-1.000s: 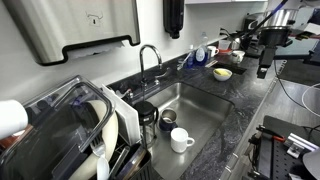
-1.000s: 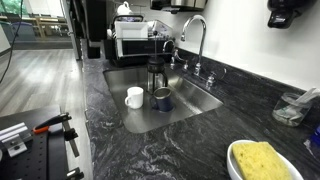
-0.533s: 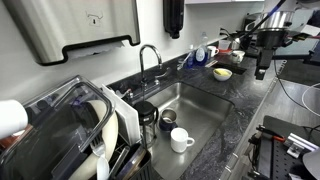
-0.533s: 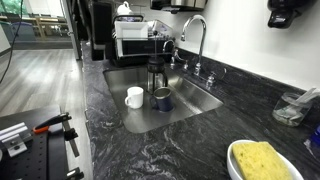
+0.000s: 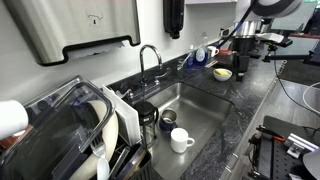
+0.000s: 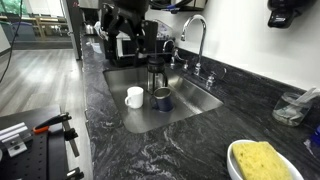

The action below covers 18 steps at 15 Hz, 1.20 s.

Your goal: Turn on the faucet of the sink.

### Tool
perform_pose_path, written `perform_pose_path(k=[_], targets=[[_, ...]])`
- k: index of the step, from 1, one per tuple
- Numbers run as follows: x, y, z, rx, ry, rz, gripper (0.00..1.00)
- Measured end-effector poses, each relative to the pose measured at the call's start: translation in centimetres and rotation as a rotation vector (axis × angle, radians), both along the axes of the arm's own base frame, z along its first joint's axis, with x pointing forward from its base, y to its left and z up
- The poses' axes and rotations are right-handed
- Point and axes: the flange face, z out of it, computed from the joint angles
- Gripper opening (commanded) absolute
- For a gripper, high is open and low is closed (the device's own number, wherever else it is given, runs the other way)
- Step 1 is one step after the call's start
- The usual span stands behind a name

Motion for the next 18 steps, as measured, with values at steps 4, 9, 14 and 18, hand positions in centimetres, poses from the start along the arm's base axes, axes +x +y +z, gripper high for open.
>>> perform_pose_path(k=[4, 9, 14, 18], targets=[[4.7, 0.7, 0.2, -0.107, -0.041, 0.17, 1.0], [7.5, 1.2, 1.2, -0.198, -0.047, 0.278, 1.0], [7.5, 1.0, 1.1, -0.198, -0.044, 0.281, 1.0], [9.1, 1.3, 2.2, -0.257, -0.173, 0.346, 1.0]])
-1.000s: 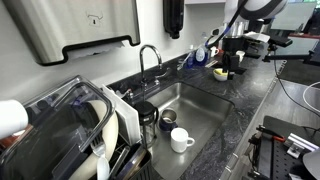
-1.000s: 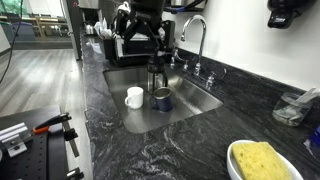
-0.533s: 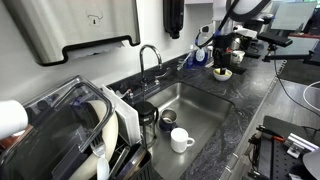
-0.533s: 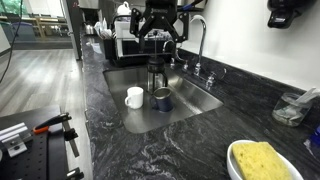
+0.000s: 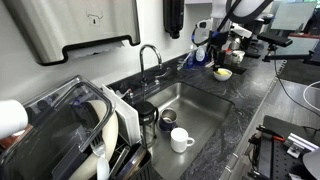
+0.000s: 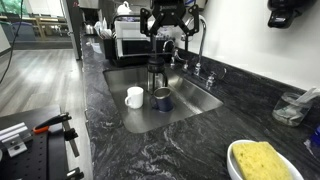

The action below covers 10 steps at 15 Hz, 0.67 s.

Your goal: Turn on the faucet of the sink.

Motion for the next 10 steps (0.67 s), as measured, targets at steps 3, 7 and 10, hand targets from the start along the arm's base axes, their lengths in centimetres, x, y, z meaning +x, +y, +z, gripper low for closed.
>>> perform_pose_path(k=[3, 7, 10], targets=[[1.1, 0.1, 0.9, -0.021, -0.105, 0.139, 1.0], [2.6, -0.2, 0.5, -0.075, -0.221, 0.335, 1.0], [3.5, -0.8, -0.6, -0.133, -0.273, 0.482, 1.0]])
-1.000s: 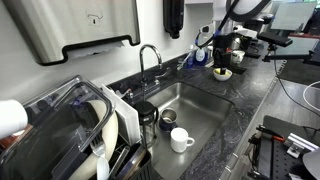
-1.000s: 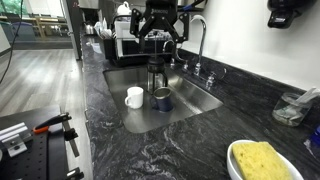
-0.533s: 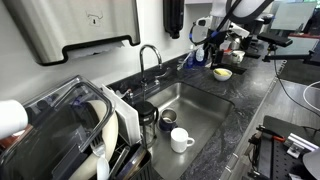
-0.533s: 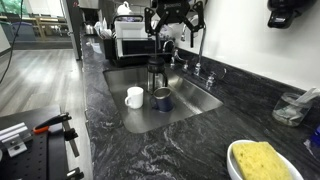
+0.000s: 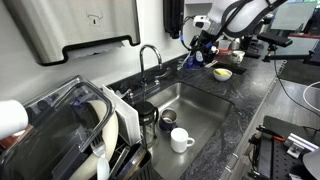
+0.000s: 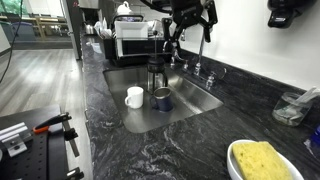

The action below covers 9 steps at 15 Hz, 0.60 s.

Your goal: Turn on the faucet of the sink.

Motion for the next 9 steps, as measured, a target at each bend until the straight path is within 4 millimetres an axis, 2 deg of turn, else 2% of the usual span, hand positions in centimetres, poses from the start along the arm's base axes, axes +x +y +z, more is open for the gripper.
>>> perform_pose_path(k=[3, 9], targets=[[0.38, -0.43, -0.92, -0.029, -0.011, 0.04, 1.0], [0.4, -0.11, -0.57, -0.028, -0.018, 0.043, 1.0]])
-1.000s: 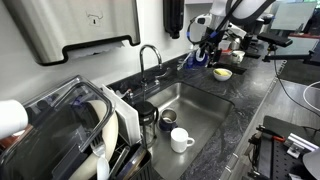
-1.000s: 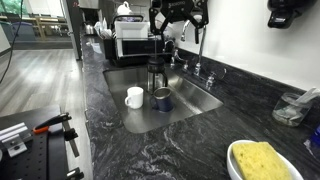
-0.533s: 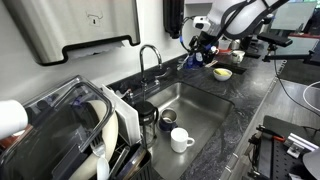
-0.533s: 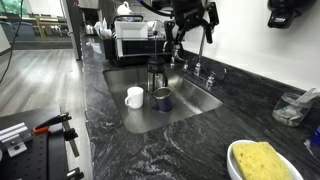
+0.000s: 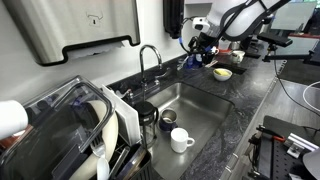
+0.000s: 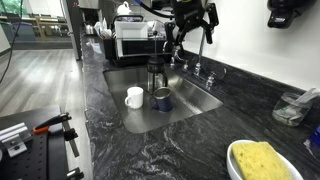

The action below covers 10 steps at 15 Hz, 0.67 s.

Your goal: Turn on the faucet of the sink.

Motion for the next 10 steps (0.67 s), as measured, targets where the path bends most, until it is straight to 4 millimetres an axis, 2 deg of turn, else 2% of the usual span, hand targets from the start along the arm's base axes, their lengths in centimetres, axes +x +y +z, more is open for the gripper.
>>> perform_pose_path(k=[10], targets=[[0.48, 0.5, 0.54, -0.002, -0.025, 0.026, 1.0]])
